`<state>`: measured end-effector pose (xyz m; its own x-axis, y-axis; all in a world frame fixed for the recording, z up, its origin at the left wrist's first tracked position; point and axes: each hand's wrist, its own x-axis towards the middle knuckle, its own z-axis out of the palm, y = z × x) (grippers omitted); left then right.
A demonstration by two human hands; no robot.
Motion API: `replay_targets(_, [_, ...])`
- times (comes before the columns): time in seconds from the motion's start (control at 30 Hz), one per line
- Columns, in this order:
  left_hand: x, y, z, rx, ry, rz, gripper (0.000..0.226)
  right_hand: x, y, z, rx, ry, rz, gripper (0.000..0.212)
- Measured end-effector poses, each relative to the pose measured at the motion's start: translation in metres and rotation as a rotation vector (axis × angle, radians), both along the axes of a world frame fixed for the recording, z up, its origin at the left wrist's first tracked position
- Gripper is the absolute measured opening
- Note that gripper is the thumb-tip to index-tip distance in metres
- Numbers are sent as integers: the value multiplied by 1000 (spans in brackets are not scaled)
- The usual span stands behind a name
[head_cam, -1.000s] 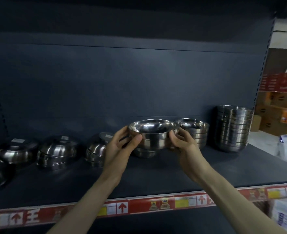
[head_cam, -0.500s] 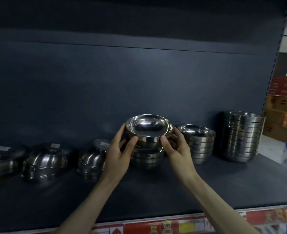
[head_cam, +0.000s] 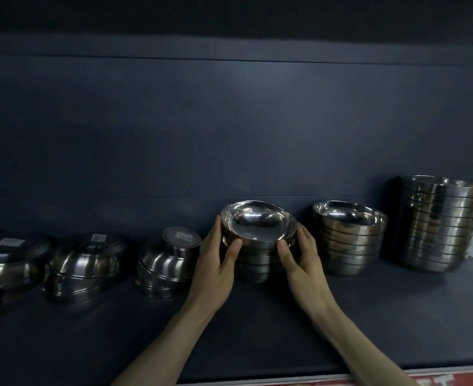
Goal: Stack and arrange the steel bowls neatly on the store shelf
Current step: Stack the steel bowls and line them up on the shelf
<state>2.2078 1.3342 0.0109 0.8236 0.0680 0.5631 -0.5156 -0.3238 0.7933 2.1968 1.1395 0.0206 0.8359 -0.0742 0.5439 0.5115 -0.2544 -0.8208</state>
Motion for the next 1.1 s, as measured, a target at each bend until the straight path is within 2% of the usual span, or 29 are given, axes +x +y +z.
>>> replay_targets(0.2, [5, 0, -8, 82, 14, 23, 74, 5, -2, -10, -15, 40, -7, 51])
replay_targets(0.37, [6, 1, -11, 119, 20, 44, 65, 4, -2, -17, -25, 31, -15, 39])
replay_targets(0.5, [2, -2, -9, 98, 24, 36, 61, 9, -3, -19, -18, 1, -28, 45])
replay_targets(0.63, [0, -1, -9, 98, 43, 57, 62, 10, -2, -20, -14, 20, -48, 39])
replay_targets(0.87, [3, 2, -10, 45, 29, 34, 70, 11, 1, -19, -7, 49, -77, 74])
replay_targets(0.97, [5, 3, -12, 29, 41, 42, 77, 10, 2, -19, 0, 66, -82, 74])
replay_targets(1.1, [3, 3, -11, -4, 31, 32, 71, 10, 2, -20, -3, 70, -87, 71])
